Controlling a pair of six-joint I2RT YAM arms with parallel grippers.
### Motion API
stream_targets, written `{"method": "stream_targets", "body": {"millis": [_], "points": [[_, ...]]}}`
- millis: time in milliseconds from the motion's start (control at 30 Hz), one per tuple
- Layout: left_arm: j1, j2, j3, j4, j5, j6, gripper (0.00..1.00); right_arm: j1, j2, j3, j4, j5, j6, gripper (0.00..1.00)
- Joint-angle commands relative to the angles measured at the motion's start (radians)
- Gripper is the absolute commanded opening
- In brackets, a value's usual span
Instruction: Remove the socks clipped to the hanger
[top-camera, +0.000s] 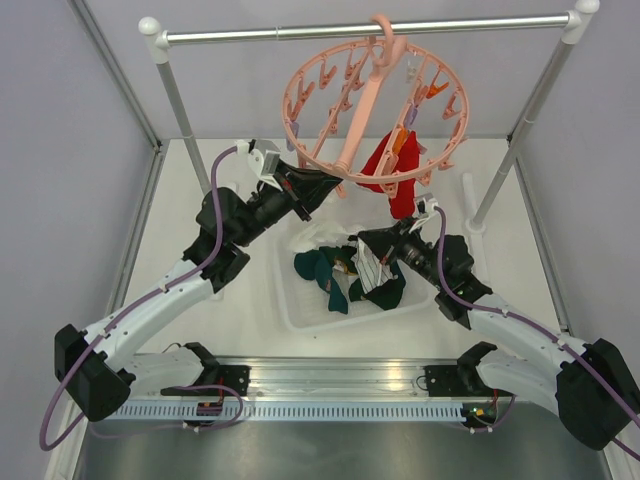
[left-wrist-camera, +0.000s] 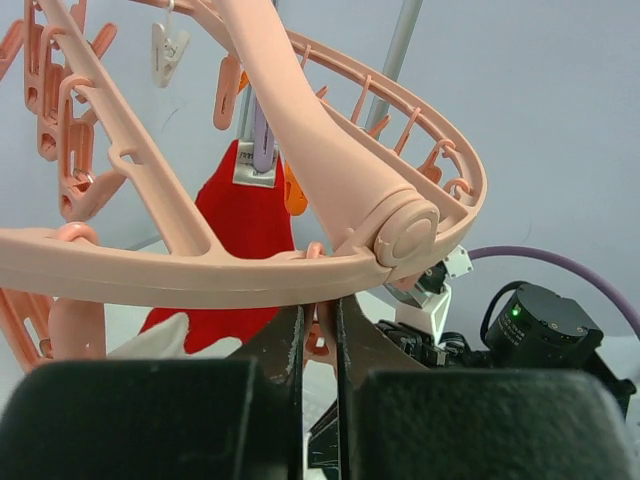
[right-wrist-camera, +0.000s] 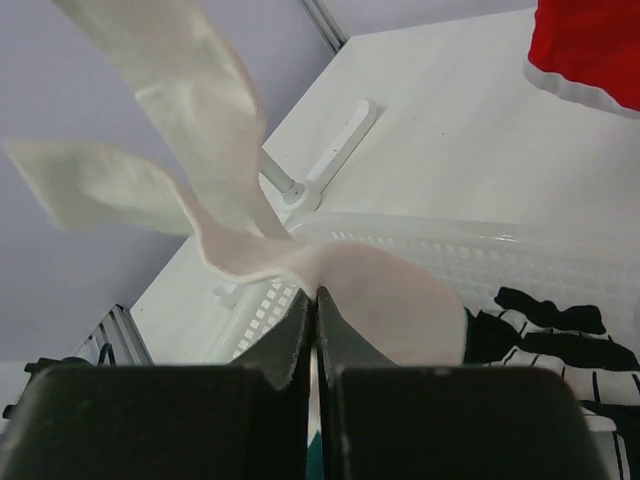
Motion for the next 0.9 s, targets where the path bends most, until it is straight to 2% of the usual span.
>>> {"method": "stream_targets", "body": {"millis": [0, 233, 333, 367, 400, 467, 500, 600, 733, 867], "points": [[0.003, 0.013, 0.059, 0.012, -0.006, -0.014, 0.04, -0.005, -0.02, 0.038, -0.017, 0.011, -0.023, 0.01], [0.002, 0.014, 0.076, -0.034, -0.049, -0.01, 0.02, -0.011, -0.047, 0.026, -0.069, 0.04, -0.057, 0.01], [-0.003, 0.013, 0.087, -0.061, -0.081, -0.014, 0.02, -0.011, -0.067, 0.03, -0.123, 0.063, -0.087, 0.05], [-0.006, 0.013, 0.092, -0.068, -0.095, -0.016, 0.02, -0.011, -0.073, 0.029, -0.136, 0.076, -0.101, 0.11], [-0.01, 0.014, 0.098, -0.073, -0.129, -0.016, 0.02, -0.011, -0.076, 0.027, -0.138, 0.082, -0.107, 0.28], [-0.018, 0.02, 0.103, -0.084, -0.158, -0.023, 0.02, -0.011, -0.083, 0.023, -0.126, 0.097, -0.115, 0.43], [-0.021, 0.026, 0.107, -0.084, -0.163, -0.025, 0.02, -0.011, -0.077, 0.024, -0.118, 0.099, -0.12, 0.54], [-0.037, 0.039, 0.119, -0.093, -0.184, -0.027, 0.02, 0.0, -0.046, 0.05, -0.089, 0.087, -0.135, 0.66], [-0.056, 0.05, 0.13, -0.101, -0.215, -0.03, 0.02, 0.024, 0.02, 0.068, -0.003, 0.09, -0.141, 0.72], [-0.079, 0.059, 0.144, -0.114, -0.233, -0.031, 0.02, 0.043, 0.118, 0.072, 0.177, 0.067, -0.114, 0.77]]}}
